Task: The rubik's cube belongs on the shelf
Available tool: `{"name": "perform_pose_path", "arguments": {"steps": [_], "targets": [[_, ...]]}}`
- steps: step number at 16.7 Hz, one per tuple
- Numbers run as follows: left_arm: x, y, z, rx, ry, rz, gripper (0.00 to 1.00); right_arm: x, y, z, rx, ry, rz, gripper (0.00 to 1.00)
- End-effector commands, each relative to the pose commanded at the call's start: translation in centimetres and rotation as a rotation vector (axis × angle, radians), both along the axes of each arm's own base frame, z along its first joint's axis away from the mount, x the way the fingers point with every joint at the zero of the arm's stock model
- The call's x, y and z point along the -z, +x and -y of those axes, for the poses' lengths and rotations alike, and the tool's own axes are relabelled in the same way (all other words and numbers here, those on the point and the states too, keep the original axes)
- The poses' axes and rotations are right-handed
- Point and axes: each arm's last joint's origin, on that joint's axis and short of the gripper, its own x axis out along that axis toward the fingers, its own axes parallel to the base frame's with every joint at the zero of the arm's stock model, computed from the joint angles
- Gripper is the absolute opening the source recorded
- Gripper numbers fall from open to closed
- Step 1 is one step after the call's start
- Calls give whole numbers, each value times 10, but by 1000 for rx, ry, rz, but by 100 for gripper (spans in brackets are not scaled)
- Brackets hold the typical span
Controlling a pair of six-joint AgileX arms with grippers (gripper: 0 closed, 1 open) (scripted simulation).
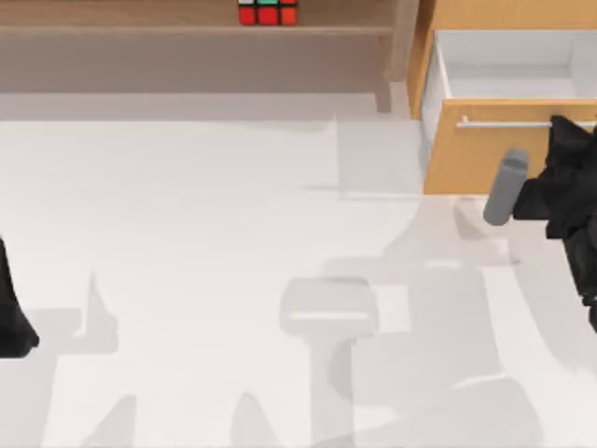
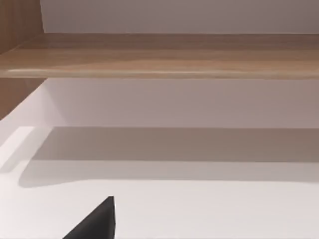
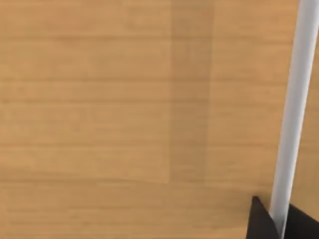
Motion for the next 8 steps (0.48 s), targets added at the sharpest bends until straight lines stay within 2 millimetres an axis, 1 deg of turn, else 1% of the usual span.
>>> {"name": "perform_pose_path", "arguments": {"steps": [5, 8], "targets": [[0, 0, 0, 0, 0, 0, 100, 0, 0, 0, 0, 2, -1, 0], [0, 0, 0, 0, 0, 0, 100, 0, 13, -1, 0, 3, 3, 0]]}}
